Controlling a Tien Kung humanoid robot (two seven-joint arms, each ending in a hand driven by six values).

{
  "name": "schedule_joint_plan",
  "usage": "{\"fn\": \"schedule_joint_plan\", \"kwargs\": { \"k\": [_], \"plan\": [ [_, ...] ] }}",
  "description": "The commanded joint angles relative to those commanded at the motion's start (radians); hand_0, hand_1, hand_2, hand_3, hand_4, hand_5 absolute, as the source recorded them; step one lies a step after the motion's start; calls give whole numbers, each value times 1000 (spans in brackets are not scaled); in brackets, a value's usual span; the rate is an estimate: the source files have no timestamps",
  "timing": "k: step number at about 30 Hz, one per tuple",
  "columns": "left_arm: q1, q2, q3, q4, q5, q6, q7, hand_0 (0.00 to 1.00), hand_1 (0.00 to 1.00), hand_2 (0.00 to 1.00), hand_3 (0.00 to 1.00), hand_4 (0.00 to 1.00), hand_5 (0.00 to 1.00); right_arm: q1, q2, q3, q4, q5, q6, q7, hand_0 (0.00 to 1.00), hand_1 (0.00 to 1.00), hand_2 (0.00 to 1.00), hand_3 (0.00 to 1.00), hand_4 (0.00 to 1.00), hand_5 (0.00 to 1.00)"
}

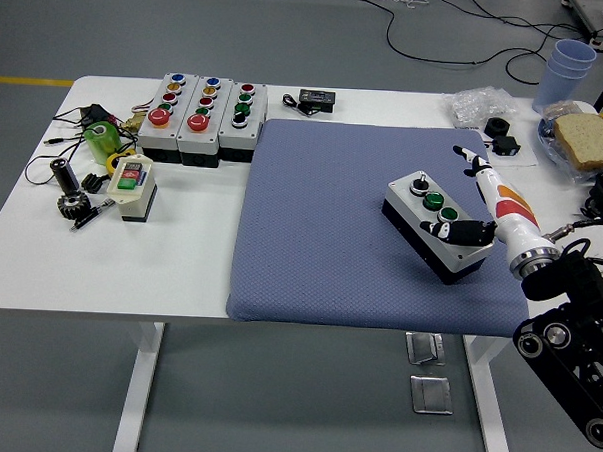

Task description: Pick up the button,place it on the desk,press the button,press the button

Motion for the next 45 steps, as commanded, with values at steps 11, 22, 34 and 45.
{"fn": "schedule_joint_plan", "kwargs": {
  "k": [11,22,34,45],
  "plan": [
    [9,-3,-6,0,4,-1,2,645,608,599,569,307,859,79,53,-74,-116,-75,72,-119,991,923,998,998,998,124],
    [16,-4,-7,0,14,-3,4,646,608,599,569,308,861,129,78,-76,-183,-124,122,-235,984,926,998,998,998,111],
    [15,-3,-6,0,8,-2,4,646,607,601,567,307,858,155,81,-55,-190,-127,227,-320,797,768,933,998,990,55],
    [8,-2,-6,0,2,-2,3,646,606,601,565,308,855,192,78,-87,-203,-155,255,-320,458,479,705,920,972,32]
  ]
}}
